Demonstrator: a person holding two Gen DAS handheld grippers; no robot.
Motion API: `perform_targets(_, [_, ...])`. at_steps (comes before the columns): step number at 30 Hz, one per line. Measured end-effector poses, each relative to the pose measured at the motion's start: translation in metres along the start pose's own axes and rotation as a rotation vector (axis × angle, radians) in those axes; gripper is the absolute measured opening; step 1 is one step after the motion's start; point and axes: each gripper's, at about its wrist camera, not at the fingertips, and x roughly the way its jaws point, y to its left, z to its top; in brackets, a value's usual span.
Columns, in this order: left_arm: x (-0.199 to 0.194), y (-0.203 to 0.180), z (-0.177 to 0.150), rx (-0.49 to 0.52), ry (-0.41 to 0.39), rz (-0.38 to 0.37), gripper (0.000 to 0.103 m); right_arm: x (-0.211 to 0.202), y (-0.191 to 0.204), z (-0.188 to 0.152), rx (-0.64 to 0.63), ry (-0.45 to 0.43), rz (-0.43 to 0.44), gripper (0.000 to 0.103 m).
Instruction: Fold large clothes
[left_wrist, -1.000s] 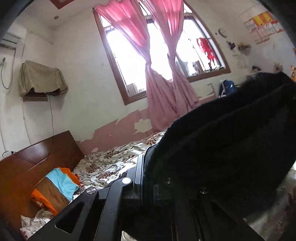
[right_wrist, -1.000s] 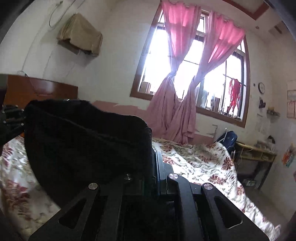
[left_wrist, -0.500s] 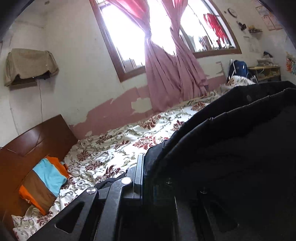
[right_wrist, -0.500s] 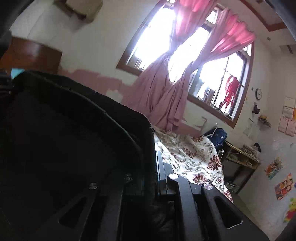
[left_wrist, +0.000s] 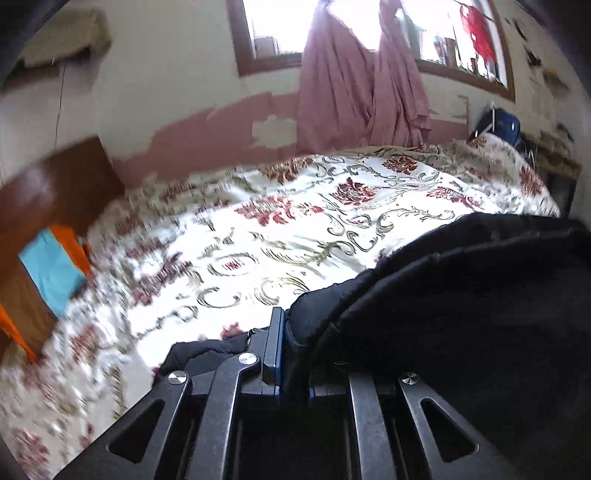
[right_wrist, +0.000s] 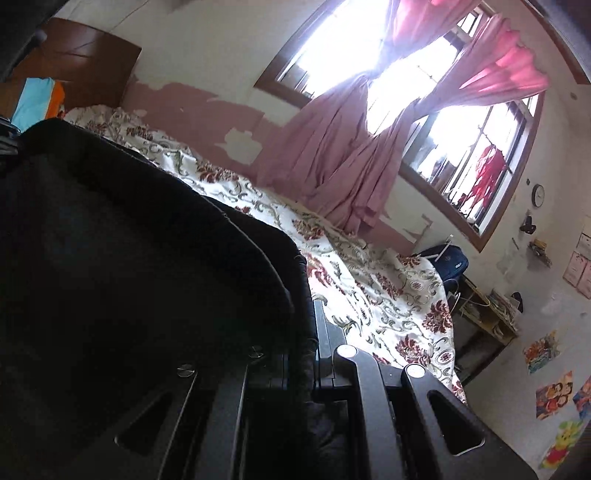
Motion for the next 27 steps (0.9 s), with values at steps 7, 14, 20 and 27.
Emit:
perform_targets(7, [-0.005, 0.014, -0.004, -0.056, -0.005, -0.073, 0.051, 0.002, -0.006, 0.000, 0.034, 0.030, 0.076, 0.014])
perform_targets(14, [-0.052, 0.026, -0.003, -0.106, -0.167, -0.163, 0.101, -0.021, -0.032, -0.009, 0.133, -0.031, 0.131, 0.075])
perform_targets(20, [-0.082, 0.006, -0.037, 0.054, -0.193, -0.177, 0.101, -0.059, -0.047, -0.039, 0.161, -0.010, 0.250, 0.075])
perform_targets(27, [-0.102, -0.025, -0.106, 0.209, -0.151, -0.293, 0.101, -0.098, -0.029, -0.101, 0.156, 0.035, 0.453, 0.075])
